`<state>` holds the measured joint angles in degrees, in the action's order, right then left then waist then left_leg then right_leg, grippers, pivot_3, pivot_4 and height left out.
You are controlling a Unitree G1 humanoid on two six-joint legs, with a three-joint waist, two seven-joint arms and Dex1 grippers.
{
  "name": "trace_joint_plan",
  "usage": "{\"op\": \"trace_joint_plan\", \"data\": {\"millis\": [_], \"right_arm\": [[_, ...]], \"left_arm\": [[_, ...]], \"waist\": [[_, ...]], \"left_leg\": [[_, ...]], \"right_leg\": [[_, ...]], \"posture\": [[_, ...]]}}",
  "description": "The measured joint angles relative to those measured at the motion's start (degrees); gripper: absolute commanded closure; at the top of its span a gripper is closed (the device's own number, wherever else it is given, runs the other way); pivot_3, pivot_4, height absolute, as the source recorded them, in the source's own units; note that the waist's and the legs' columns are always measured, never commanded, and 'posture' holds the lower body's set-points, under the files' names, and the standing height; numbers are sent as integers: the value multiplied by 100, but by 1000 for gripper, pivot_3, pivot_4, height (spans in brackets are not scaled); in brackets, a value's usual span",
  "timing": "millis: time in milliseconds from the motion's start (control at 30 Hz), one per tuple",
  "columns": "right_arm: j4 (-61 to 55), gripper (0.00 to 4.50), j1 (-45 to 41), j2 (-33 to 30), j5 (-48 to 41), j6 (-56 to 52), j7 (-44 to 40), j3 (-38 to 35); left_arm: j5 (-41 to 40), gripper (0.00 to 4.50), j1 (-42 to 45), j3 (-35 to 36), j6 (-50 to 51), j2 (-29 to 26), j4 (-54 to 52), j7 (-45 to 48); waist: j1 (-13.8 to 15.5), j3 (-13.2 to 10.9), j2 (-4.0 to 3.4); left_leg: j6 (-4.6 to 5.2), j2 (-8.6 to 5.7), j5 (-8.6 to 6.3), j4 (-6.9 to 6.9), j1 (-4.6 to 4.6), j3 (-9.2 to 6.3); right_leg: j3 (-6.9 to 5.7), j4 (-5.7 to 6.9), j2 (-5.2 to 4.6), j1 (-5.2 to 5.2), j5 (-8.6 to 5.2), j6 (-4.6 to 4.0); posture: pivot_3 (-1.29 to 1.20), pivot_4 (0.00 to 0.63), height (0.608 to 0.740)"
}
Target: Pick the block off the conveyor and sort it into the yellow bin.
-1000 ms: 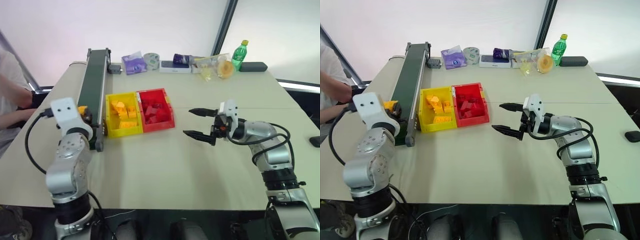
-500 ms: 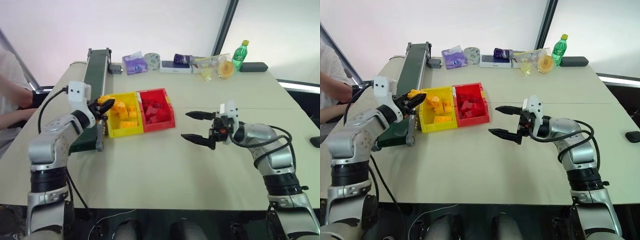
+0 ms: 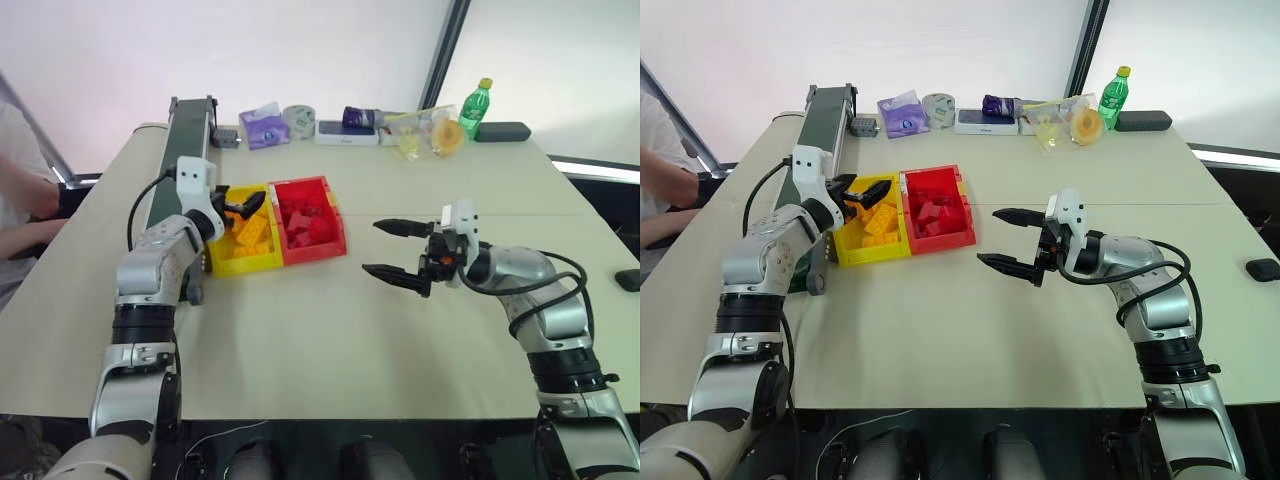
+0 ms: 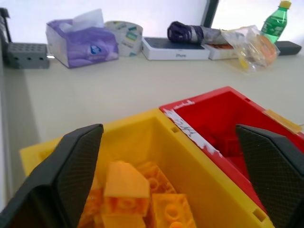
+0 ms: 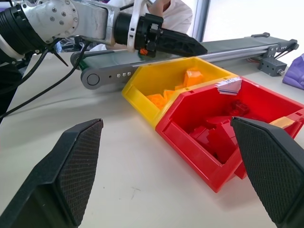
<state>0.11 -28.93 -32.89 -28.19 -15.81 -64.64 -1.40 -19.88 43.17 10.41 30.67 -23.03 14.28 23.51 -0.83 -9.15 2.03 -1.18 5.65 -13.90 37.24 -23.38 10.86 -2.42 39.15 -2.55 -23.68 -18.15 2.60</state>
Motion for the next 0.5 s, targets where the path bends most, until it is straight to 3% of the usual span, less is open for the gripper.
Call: {"op": "trace_joint_plan", "data": {"millis": [200, 400, 500], "right_arm": [[29, 0, -6, -24, 43, 74, -7, 4], [196, 0, -10, -211, 72, 180, -162, -3], [421, 0, -5, -359, 100, 240, -278, -109]], "left_arm": [[-319, 61, -587, 454, 374, -411, -1101, -56], [-1105, 61, -2304, 1499, 917, -1248, -2678, 525], [-1128, 61, -3112, 2047, 807, -1659, -2846, 830]], "waist": [[-28, 0, -1], [-37, -1, -2], [6, -2, -3]], "left_leg": [[0, 6, 0, -3, 1, 1], [0, 13, 0, -9, 1, 2], [-1, 11, 0, -6, 2, -2]], "right_leg": [[1, 0, -1, -2, 0, 0], [3, -1, -9, -4, -1, -1], [-1, 0, -9, -2, -1, -2]], "posture": [[0, 150, 740], [0, 150, 740], [0, 150, 740]]}}
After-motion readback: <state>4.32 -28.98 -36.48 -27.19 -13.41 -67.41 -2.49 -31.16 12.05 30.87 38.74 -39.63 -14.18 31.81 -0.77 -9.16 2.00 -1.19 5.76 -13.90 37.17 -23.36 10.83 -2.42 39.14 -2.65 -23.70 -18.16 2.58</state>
